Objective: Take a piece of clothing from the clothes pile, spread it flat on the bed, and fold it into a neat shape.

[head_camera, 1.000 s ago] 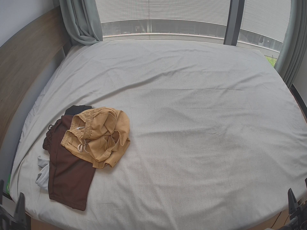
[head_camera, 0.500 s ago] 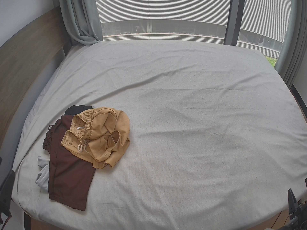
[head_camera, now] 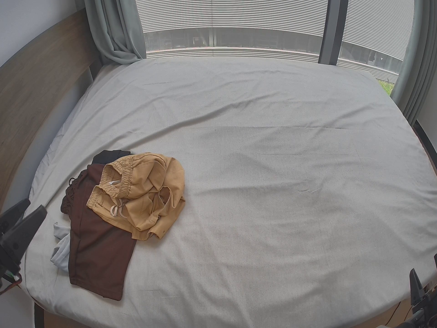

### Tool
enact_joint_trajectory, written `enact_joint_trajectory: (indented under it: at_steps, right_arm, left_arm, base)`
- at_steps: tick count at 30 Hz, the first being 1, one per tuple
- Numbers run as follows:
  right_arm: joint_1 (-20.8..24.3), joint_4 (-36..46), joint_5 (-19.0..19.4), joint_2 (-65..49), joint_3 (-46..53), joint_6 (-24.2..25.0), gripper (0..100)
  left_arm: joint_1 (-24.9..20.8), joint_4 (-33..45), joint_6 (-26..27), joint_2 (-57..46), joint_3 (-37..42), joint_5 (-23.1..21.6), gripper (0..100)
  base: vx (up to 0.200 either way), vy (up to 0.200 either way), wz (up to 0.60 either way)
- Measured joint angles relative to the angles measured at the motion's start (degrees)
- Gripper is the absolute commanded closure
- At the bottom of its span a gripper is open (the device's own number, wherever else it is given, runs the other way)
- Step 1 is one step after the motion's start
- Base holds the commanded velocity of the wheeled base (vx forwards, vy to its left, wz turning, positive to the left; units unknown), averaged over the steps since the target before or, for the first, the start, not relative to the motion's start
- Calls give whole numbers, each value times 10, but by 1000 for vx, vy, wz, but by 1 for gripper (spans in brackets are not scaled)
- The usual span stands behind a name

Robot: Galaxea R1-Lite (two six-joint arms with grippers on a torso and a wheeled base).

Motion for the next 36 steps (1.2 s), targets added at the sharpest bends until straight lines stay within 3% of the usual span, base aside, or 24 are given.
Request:
enact_joint_trajectory:
  at_steps: [11,24,36]
  right_arm:
    - [1,0,0,0,0,-1,0]
    - [1,0,0,0,0,-1,0]
    - [1,0,1,0,0,-2,0]
  left_arm:
    - [16,-18,-37,120,-50,-37,0]
    - [147,-43,-36,245,-101,-168,0]
    - [171,-138,-36,372,-118,-174,0]
  base:
    - [0,0,0]
    - [0,0,0]
    - [0,0,0]
